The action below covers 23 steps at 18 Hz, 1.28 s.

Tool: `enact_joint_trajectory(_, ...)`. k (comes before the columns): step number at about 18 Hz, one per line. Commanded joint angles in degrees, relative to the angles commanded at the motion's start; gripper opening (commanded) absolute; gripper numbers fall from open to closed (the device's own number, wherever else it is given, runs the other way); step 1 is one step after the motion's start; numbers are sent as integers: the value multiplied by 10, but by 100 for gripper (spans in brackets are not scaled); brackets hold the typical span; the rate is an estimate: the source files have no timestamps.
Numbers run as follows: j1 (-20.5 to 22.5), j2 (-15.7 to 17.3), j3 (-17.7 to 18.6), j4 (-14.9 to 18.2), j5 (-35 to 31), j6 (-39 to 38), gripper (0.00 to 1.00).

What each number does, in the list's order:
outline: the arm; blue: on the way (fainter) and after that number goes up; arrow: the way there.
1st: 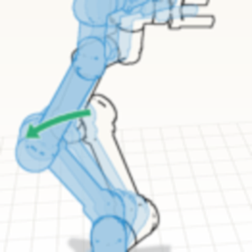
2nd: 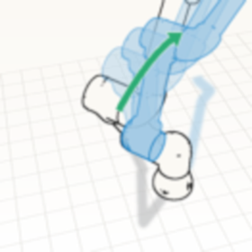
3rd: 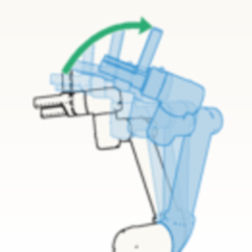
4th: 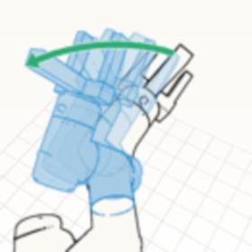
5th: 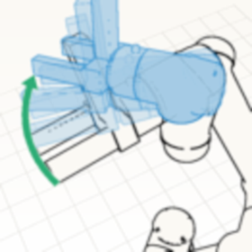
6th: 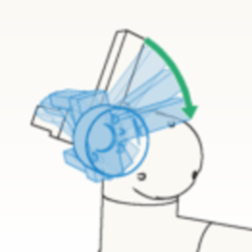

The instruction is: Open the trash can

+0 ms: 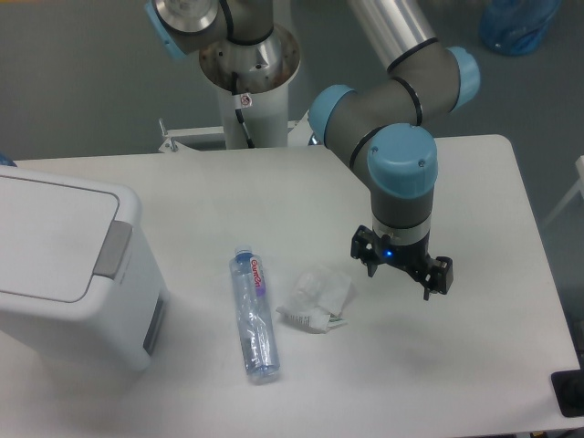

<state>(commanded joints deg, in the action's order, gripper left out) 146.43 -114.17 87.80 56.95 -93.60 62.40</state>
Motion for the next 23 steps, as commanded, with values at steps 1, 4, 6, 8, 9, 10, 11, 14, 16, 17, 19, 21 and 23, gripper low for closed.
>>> enact_joint_trajectory(1,0,0,1,0,0,0,100)
enact_joint_trajectory(4,1,3,-1,0,2,1,100)
enact_joint_trajectory(6,1,4,-3,0,6,1,100)
enact_joint_trajectory(8,2,6,-4,1,8,-3,100)
enact_joint_trajectory(9,3,7,-5,2,9,-6,100)
enact_joint_trajectory(10,4,8,-7,3,17,-8,100)
enact_joint_trajectory(11,4,9,-9,3,41,-14,100)
enact_joint_trajectory(14,12,26,-21,10,93,-58,100)
enact_joint_trajectory(16,10,28,-34,22,98,-82,100)
enact_joint_trajectory(17,7,29,-46,28,110,-99,100)
enact_joint_trajectory(19,3,30,-73,58,133,-131,100)
enact_joint_trajectory(21,-14,33,-101,90,156,-139,100)
enact_joint_trajectory(23,-32,37,-120,109,167,-181,100)
